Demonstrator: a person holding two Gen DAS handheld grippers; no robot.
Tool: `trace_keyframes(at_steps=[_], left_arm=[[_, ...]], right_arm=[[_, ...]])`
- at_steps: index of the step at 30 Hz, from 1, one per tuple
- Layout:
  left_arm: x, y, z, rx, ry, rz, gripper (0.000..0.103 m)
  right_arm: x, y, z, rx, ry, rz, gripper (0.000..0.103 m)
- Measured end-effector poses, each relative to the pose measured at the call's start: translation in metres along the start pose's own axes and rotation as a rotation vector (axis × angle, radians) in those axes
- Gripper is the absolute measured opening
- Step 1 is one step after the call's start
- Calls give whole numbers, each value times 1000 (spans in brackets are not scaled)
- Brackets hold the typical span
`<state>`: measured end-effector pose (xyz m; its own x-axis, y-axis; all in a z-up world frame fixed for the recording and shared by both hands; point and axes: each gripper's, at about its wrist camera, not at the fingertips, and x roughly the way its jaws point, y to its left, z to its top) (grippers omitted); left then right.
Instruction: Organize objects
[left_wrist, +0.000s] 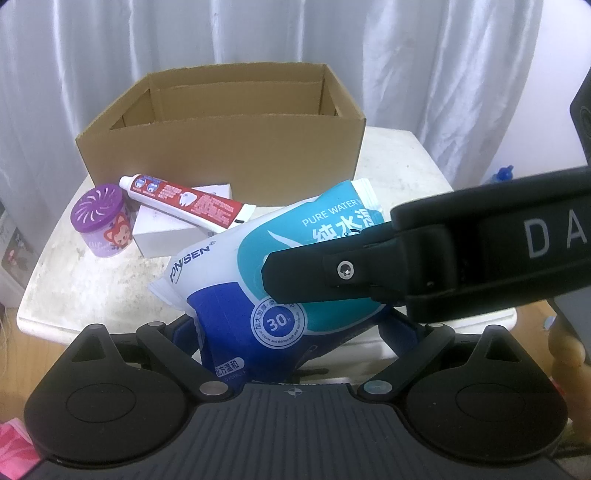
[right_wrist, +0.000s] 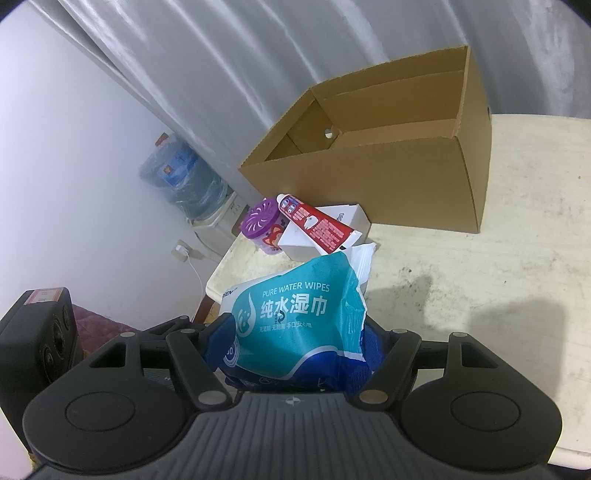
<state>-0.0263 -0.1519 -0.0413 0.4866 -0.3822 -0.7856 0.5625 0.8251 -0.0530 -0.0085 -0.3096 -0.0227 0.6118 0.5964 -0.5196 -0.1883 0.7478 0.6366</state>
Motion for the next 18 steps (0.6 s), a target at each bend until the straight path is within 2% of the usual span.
trace_keyframes(at_steps=[18], left_arm=[[3, -2, -1, -7, 5, 0, 96]], right_arm=[[2, -1, -1, 3, 5, -1, 74]])
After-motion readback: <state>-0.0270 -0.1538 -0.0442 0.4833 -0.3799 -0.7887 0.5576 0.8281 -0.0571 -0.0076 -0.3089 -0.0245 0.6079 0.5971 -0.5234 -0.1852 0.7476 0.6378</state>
